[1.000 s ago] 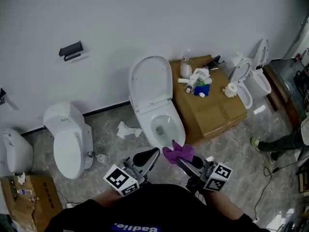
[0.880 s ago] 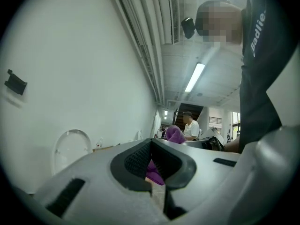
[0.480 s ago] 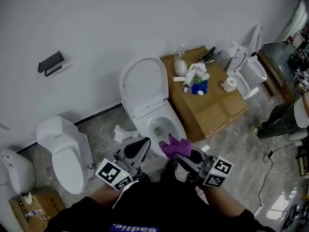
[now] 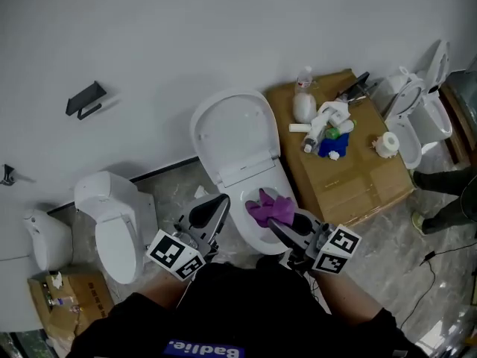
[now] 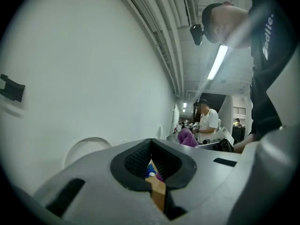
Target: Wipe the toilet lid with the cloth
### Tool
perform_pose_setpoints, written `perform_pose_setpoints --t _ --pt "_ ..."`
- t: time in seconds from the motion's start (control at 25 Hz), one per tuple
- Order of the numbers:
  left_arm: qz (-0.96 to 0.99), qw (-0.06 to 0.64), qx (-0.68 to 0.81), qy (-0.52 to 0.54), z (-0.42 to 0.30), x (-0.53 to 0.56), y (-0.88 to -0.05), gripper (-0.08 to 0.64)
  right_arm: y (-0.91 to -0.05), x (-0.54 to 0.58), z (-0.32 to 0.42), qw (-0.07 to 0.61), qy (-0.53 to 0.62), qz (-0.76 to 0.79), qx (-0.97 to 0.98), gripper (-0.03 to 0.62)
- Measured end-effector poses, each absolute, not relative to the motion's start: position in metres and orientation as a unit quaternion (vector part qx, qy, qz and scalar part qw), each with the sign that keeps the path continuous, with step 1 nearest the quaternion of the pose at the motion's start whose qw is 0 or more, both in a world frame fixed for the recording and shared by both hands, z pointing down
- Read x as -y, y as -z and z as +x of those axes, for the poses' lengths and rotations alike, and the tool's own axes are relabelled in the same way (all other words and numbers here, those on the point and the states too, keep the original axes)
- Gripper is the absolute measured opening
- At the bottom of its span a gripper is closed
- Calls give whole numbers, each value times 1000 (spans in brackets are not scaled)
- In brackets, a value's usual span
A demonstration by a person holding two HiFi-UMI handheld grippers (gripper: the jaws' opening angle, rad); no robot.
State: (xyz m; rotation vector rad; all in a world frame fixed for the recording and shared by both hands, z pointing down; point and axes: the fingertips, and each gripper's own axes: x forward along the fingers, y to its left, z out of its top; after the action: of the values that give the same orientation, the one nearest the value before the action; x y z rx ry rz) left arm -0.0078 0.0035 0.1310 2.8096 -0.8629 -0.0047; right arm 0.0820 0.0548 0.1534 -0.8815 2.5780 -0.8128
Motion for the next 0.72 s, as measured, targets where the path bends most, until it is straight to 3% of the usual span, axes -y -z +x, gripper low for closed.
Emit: perform_pose_setpoints --t 0.2,0.72 --pt "939 100 329 -6 -8 42 -142 15 -167 -8 85 136 290 -293 -901 98" --pt "936 84 340 -47 -92 163 -217 37 -213 91 26 124 285 -363 -878 98"
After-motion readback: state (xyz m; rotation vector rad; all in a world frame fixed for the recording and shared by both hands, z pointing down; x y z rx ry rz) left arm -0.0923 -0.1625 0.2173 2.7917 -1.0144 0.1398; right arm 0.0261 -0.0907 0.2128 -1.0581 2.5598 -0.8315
